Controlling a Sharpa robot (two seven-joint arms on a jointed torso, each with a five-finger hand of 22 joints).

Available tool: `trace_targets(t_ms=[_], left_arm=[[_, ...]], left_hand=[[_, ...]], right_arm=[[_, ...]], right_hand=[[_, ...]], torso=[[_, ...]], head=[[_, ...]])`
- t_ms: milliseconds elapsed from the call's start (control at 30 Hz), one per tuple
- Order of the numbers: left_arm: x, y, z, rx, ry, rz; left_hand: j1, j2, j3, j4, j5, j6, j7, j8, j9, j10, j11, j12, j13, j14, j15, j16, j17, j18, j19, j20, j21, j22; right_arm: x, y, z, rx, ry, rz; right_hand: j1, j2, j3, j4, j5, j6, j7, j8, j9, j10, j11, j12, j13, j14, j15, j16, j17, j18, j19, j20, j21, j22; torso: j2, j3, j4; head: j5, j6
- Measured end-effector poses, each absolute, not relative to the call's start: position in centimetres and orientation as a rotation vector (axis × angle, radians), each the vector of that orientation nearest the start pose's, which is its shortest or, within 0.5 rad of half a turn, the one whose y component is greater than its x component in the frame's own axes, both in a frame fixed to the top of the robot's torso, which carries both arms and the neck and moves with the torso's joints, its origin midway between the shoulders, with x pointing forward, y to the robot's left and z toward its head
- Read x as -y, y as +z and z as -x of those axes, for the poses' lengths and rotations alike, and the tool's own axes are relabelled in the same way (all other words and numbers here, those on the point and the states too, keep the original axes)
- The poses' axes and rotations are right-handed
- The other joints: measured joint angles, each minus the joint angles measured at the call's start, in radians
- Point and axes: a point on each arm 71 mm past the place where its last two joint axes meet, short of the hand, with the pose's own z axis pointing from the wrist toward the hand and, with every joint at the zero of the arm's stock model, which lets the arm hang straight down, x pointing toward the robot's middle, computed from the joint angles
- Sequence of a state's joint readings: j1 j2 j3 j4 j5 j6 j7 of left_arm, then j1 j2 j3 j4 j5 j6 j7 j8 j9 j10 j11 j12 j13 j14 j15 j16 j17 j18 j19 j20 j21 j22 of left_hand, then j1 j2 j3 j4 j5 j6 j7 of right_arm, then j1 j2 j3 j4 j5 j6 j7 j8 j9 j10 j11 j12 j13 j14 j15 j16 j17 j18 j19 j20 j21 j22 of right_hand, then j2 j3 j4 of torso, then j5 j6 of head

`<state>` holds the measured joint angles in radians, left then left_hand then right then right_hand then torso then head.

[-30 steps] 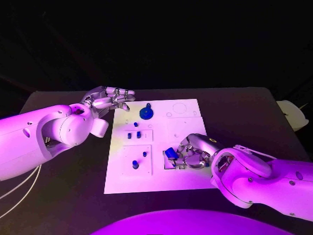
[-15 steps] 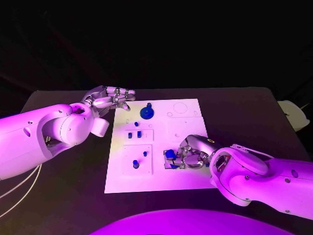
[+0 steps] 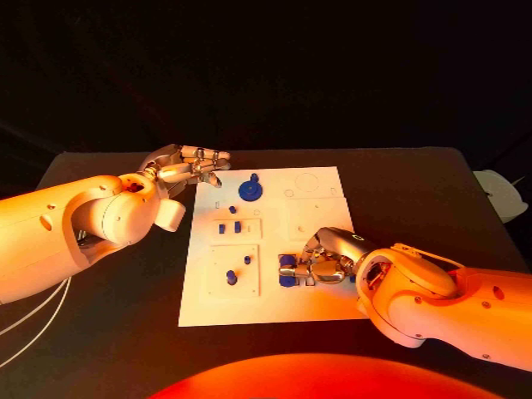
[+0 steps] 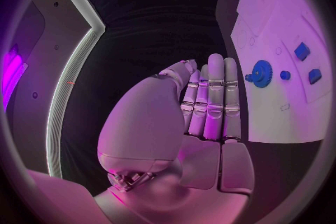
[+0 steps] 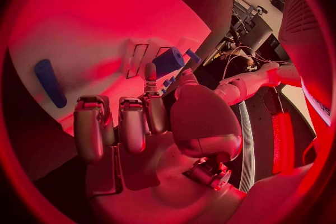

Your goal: Assemble the parts on the task board

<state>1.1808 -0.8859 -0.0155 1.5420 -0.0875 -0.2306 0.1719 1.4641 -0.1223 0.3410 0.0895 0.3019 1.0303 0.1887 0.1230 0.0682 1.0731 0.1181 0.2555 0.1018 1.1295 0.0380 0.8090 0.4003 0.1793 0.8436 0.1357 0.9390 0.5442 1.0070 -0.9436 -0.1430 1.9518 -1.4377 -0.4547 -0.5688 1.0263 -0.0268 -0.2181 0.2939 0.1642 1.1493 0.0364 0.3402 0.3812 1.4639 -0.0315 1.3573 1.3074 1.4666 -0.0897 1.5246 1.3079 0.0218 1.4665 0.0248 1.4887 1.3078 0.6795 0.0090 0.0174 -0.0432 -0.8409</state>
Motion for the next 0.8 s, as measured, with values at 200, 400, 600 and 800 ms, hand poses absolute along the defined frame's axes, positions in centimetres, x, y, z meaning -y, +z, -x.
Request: trace_targets(t_ms=[200, 400, 600, 800], left_arm=[[-21.9, -19.0, -48.2, -1.659, -1.455, 1.141], [-22.1, -19.0, -48.2, -1.659, -1.452, 1.142], [-22.1, -19.0, -48.2, -1.659, -1.451, 1.143], [-22.1, -19.1, -48.2, -1.659, -1.451, 1.144]], left_hand=[[0.0, 0.0, 0.0, 0.0, 0.0, 0.0, 0.0, 0.0, 0.0, 0.0, 0.0, 0.0, 0.0, 0.0, 0.0, 0.0, 0.0, 0.0, 0.0, 0.0, 0.0, 0.0], [0.0, 0.0, 0.0, 0.0, 0.0, 0.0, 0.0, 0.0, 0.0, 0.0, 0.0, 0.0, 0.0, 0.0, 0.0, 0.0, 0.0, 0.0, 0.003, 0.003, 0.0, 0.0], [0.0, 0.0, 0.0, 0.0, 0.0, 0.0, 0.0, 0.0, 0.0, 0.0, 0.0, 0.0, 0.0, 0.0, 0.0, 0.0, 0.0, 0.0, 0.004, 0.004, 0.0, 0.0], [0.0, 0.0, 0.0, 0.0, 0.0, 0.0, 0.0, 0.0, 0.0, 0.0, 0.0, 0.0, 0.0, 0.0, 0.0, 0.0, 0.0, 0.0, 0.004, 0.004, 0.0, 0.0]], right_arm=[[15.8, -25.5, -34.2, -1.964, 0.616, -0.153], [15.9, -24.8, -33.4, -1.948, 0.645, -0.147], [16.2, -24.4, -32.9, -1.943, 0.66, -0.134], [16.2, -24.4, -32.8, -1.95, 0.664, -0.117]], right_hand=[[0.052, 0.021, 0.02, -0.013, 0.095, -0.002, -0.002, 0.0, 0.01, 0.0, 0.0, 0.0, 0.0, 0.0, 0.0, 0.0, 0.0, 0.0, 0.0, 0.0, 0.0, 0.0], [0.158, 0.017, 0.035, -0.041, 0.22, -0.004, -0.004, 0.0, 0.018, 0.0, 0.0, 0.011, 0.0, 0.0, 0.0, 0.0, 0.0, 0.0, 0.0, 0.0, 0.008, 0.0], [0.216, 0.001, 0.042, -0.066, 0.28, -0.007, -0.007, 0.0, 0.021, 0.004, -0.003, 0.017, 0.002, 0.0, 0.0, 0.0, 0.0, 0.0, 0.0, 0.0, 0.012, 0.0], [0.227, 0.001, 0.045, -0.069, 0.28, -0.007, -0.007, 0.0, 0.021, 0.004, -0.003, 0.017, 0.004, 0.0, 0.0, 0.0, 0.0, 0.0, 0.0, 0.0, 0.012, 0.0]], torso=[[0.0, 0.0006, -0.0004], [0.0, 0.0011, -0.0012], [-0.001, 0.0007, -0.0014], [-0.001, 0.0008, -0.001]], head=[[0.0, 0.0], [0.0, 0.001], [-0.001, 0.0], [0.0, -0.001]])
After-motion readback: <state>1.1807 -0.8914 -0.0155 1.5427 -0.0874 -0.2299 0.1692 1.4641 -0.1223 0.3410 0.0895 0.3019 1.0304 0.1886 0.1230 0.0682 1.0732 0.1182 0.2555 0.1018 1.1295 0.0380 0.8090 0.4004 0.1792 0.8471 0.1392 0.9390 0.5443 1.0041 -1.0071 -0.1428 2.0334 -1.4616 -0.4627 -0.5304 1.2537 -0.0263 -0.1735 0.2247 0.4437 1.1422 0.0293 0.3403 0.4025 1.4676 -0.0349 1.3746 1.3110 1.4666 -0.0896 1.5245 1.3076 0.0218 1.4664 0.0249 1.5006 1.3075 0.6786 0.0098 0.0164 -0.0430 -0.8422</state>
